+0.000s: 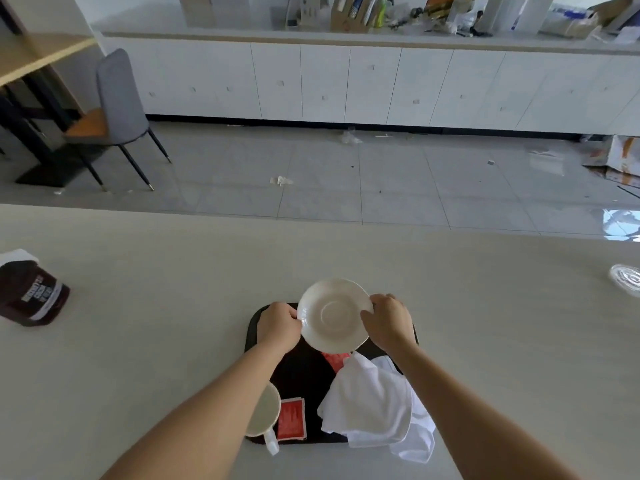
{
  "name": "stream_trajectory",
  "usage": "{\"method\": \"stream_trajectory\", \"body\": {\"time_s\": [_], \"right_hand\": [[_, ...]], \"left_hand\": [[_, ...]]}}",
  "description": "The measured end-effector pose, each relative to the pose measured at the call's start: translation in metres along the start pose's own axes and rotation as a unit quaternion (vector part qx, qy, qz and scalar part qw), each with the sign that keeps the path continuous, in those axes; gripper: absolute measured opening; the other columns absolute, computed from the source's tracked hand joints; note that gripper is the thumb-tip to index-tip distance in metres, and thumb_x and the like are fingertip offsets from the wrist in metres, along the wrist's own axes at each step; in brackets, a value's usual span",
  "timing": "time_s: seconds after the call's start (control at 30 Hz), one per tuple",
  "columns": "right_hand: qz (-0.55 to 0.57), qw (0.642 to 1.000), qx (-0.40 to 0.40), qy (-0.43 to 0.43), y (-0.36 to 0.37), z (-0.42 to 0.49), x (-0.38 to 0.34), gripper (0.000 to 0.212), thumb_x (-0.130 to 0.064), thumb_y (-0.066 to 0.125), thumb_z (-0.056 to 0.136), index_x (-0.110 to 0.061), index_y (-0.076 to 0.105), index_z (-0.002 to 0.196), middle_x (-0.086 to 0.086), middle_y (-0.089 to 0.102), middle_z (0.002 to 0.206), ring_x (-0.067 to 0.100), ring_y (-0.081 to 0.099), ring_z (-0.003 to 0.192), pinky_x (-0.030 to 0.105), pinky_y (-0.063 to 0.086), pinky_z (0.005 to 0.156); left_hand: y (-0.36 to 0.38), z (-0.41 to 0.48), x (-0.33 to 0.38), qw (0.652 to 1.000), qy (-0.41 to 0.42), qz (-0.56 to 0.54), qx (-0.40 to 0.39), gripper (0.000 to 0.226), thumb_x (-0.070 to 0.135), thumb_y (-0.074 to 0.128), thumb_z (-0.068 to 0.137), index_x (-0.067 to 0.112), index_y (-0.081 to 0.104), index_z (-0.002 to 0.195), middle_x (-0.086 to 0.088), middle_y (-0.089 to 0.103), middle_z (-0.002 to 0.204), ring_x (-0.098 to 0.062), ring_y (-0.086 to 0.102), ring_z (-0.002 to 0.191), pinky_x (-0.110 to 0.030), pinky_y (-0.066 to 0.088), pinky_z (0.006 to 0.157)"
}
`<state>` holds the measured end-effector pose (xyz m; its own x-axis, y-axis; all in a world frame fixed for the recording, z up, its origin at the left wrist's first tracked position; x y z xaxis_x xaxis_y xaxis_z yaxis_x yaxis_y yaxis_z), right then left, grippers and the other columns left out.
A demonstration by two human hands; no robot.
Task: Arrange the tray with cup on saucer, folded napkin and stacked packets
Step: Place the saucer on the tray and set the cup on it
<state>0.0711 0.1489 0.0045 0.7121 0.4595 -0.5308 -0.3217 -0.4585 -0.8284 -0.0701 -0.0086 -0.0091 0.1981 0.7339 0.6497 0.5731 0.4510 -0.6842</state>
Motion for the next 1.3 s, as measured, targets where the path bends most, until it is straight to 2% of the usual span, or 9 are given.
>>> {"method": "stream_trajectory", "body": {"time_s": [0.07, 0.2, 0.37, 0.73, 0.9, 1.03, 1.1, 1.2, 1.3], "right_hand": [[-0.007, 1.0, -0.02, -0.019, 0.01, 0.0, -0.014, 0.025, -0.016, 0.056, 0.078, -0.018, 0.041, 0.058, 0.003, 0.052, 0.077, 0.024, 0.048, 0.065, 0.026, 0.025, 0.048], [-0.016, 0.997, -0.066, -0.029, 0.032, -0.002, -0.036, 0.011, -0.016, 0.054, 0.078, -0.009, 0.057, 0.07, 0.006, 0.061, 0.076, 0.023, 0.054, 0.066, 0.025, 0.03, 0.049], [-0.028, 0.992, -0.12, -0.009, 0.055, -0.01, -0.051, 0.015, -0.014, 0.052, 0.075, -0.01, 0.048, 0.061, 0.002, 0.052, 0.065, 0.02, 0.049, 0.058, 0.026, 0.031, 0.045], [-0.065, 0.986, -0.154, -0.005, 0.07, -0.018, -0.054, 0.017, -0.01, 0.049, 0.074, -0.014, 0.043, 0.059, 0.0, 0.05, 0.062, 0.02, 0.047, 0.057, 0.026, 0.03, 0.044], [-0.079, 0.985, -0.151, -0.016, 0.072, -0.017, -0.052, 0.012, -0.015, 0.051, 0.077, -0.013, 0.051, 0.065, 0.0, 0.054, 0.067, 0.02, 0.052, 0.062, 0.026, 0.031, 0.045], [-0.093, 0.981, -0.169, -0.033, 0.071, -0.016, -0.048, 0.013, -0.018, 0.051, 0.081, -0.011, 0.055, 0.071, 0.001, 0.055, 0.07, 0.022, 0.055, 0.067, 0.028, 0.035, 0.049], [-0.098, 0.979, -0.173, -0.043, 0.067, -0.017, -0.048, 0.014, -0.021, 0.053, 0.082, -0.014, 0.05, 0.07, 0.0, 0.055, 0.072, 0.022, 0.053, 0.07, 0.029, 0.034, 0.05], [-0.093, 0.984, -0.121, -0.094, 0.058, -0.026, -0.049, 0.006, -0.023, 0.055, 0.083, -0.018, 0.059, 0.085, -0.001, 0.058, 0.086, 0.022, 0.055, 0.082, 0.031, 0.041, 0.064], [-0.019, 0.989, -0.061, -0.133, 0.048, -0.052, -0.05, 0.026, -0.023, 0.059, 0.09, -0.021, 0.067, 0.115, -0.006, 0.064, 0.098, 0.016, 0.06, 0.092, 0.028, 0.047, 0.076]], "left_hand": [[-0.016, 0.001, -0.013, 1.0, -0.009, -0.005, 0.016, 0.022, -0.001, 0.049, 0.071, 0.019, 0.055, 0.064, -0.006, 0.049, 0.06, -0.016, 0.043, 0.058, -0.032, 0.034, 0.057], [-0.039, 0.001, -0.04, 0.999, -0.022, 0.022, 0.027, 0.022, -0.001, 0.046, 0.066, 0.014, 0.06, 0.059, -0.005, 0.051, 0.057, -0.018, 0.043, 0.056, -0.032, 0.034, 0.056], [-0.048, -0.006, -0.067, 0.996, -0.044, 0.068, 0.03, 0.02, -0.001, 0.045, 0.063, 0.016, 0.046, 0.051, -0.005, 0.047, 0.053, -0.019, 0.042, 0.053, -0.031, 0.03, 0.054], [-0.046, -0.019, -0.084, 0.993, -0.054, 0.099, 0.046, 0.019, 0.003, 0.05, 0.069, 0.018, 0.047, 0.058, -0.001, 0.046, 0.056, -0.02, 0.035, 0.058, -0.03, 0.028, 0.055], [-0.045, -0.021, -0.087, 0.993, -0.028, 0.071, 0.084, 0.024, 0.005, 0.06, 0.076, 0.026, 0.051, 0.068, -0.012, 0.06, 0.068, -0.022, 0.042, 0.066, -0.03, 0.035, 0.061], [-0.043, -0.027, -0.085, 0.992, -0.014, 0.05, 0.114, 0.006, 0.002, 0.056, 0.075, 0.002, 0.054, 0.069, -0.007, 0.048, 0.055, -0.024, 0.037, 0.06, -0.031, 0.028, 0.054], [-0.04, -0.029, -0.084, 0.993, -0.006, 0.028, 0.115, 0.014, -0.001, 0.051, 0.072, 0.004, 0.049, 0.059, -0.008, 0.04, 0.052, -0.024, 0.035, 0.056, -0.032, 0.028, 0.053], [-0.042, -0.031, -0.086, 0.995, 0.0, 0.004, 0.104, 0.019, -0.002, 0.048, 0.074, 0.008, 0.063, 0.068, -0.016, 0.053, 0.06, -0.026, 0.044, 0.058, -0.036, 0.04, 0.056], [-0.045, -0.037, -0.104, 0.992, 0.02, 0.015, 0.122, 0.027, 0.002, 0.052, 0.081, 0.017, 0.07, 0.096, -0.005, 0.066, 0.084, -0.025, 0.059, 0.08, -0.034, 0.046, 0.07]]}}
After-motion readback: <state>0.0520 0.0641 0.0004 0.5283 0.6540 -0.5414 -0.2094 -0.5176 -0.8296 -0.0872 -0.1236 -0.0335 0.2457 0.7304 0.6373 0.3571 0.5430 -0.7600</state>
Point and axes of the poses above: each hand's wrist, its own z-axis towards the middle knuckle, its own y-axis out of the palm, x = y × z, the point moved 1 cm from there along z, towards the middle knuckle
